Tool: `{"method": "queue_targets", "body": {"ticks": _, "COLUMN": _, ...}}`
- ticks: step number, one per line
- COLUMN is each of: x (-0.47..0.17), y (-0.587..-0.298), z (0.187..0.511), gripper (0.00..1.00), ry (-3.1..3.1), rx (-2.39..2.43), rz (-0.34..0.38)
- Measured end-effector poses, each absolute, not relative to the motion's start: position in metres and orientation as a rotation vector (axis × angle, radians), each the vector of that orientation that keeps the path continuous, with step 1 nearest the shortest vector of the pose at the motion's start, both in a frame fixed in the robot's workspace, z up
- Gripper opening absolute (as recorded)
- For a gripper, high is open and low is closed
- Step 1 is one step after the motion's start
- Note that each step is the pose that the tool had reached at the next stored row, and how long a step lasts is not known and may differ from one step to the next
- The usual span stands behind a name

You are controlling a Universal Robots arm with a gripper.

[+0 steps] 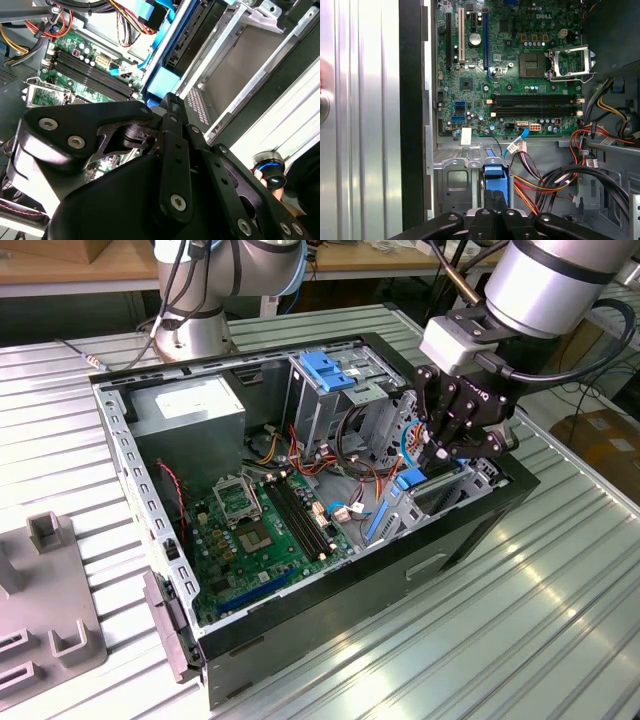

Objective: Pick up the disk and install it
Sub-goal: 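Insert the first disk wire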

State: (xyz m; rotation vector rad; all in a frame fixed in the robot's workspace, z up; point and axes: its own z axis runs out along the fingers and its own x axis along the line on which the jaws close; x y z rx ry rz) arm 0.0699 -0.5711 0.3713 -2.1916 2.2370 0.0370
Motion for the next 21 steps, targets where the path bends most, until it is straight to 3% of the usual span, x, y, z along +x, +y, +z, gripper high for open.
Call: {"method": "queue_targets", "body": {"ticks": 21, "x": 0.128, "y": -0.570, "z": 0.370, "gripper": 0.10, "ry": 2.193, "rx": -2.238, "rz": 0.035}}
